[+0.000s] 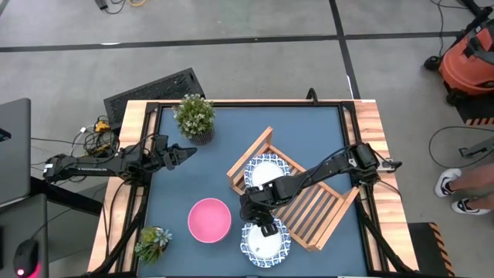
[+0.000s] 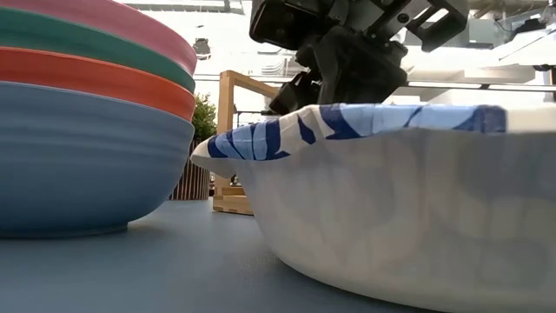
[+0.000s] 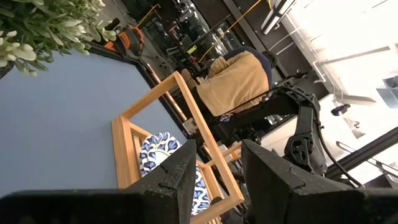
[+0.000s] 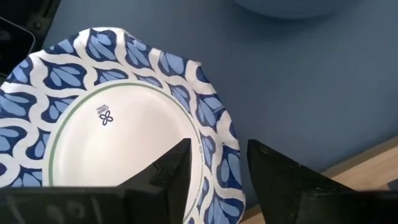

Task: Place and stack bowls onto a shelf
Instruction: Stack the blue patterned bowl on the top of the blue patterned bowl on the shelf

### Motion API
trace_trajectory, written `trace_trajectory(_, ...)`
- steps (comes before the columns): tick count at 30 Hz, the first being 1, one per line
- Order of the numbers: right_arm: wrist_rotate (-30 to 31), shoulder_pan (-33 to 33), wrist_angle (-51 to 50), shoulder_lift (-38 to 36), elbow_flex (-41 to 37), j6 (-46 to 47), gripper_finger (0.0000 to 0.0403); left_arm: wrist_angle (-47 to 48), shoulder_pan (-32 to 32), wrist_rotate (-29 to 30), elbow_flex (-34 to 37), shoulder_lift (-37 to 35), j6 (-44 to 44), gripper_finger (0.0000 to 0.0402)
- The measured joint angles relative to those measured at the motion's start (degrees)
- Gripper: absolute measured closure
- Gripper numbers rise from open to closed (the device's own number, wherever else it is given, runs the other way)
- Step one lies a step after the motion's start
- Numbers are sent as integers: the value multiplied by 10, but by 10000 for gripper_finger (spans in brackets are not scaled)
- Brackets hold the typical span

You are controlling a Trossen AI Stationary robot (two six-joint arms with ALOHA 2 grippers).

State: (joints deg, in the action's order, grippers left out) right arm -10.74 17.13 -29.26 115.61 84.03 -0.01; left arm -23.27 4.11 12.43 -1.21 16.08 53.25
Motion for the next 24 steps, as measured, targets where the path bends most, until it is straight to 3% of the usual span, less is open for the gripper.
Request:
trace_trajectory(8,0,1,-3,0,0,2,280,3,0,0,0,0,5,289)
trace_trajectory(16,0,1,-15,0,0,15,384,3,0,0,0,0,6,289)
trace_trajectory(24,0,1,-16,0,0,35,383,7,0,0,0,0,6,289)
